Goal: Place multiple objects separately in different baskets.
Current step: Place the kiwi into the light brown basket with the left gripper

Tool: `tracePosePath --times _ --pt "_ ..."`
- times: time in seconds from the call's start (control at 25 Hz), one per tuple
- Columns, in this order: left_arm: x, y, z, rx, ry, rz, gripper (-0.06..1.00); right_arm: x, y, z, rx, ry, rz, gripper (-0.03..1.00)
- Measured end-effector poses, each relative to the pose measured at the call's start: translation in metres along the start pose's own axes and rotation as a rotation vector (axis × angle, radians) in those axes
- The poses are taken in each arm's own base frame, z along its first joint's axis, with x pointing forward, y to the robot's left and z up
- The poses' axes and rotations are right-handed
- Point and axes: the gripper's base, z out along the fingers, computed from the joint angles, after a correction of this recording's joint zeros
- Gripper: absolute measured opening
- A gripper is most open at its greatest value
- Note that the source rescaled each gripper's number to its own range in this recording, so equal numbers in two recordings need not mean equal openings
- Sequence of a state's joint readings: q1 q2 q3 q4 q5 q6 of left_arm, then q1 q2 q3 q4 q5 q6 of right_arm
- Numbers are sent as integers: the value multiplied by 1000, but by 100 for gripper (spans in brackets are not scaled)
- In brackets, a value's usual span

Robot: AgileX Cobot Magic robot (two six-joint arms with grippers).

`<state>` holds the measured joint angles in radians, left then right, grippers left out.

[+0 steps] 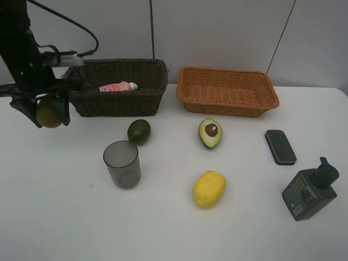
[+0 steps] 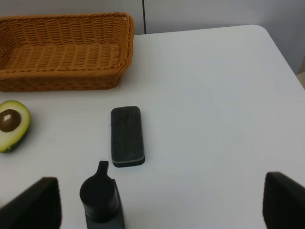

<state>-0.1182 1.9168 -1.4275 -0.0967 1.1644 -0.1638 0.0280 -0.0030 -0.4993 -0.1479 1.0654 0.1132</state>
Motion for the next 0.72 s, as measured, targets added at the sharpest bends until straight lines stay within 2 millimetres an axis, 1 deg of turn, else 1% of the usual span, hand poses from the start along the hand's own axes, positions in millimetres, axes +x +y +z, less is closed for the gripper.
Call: tracePosePath --times 0.08,0.2,0.24,0.32,0.48,0.6,0.72 --pt "-18 -10 -26 66 -85 -1 40 0 0 0 0 0 0 100" --pt "-42 -29 -50 202 -166 12 40 0 0 0 0 0 0 100" --pt "-49 -38 -53 243 -180 26 40 0 0 0 0 0 0 100" --pt "-61 -62 -60 333 -212 70 40 0 0 0 0 0 0 100" --pt "-74 -128 -51 413 -260 211 40 0 0 0 0 0 0 100" --pt "-79 -183 -29 445 -325 325 40 0 0 0 0 0 0 100" --pt "-84 -228 0 470 -427 422 40 0 0 0 0 0 0 100"
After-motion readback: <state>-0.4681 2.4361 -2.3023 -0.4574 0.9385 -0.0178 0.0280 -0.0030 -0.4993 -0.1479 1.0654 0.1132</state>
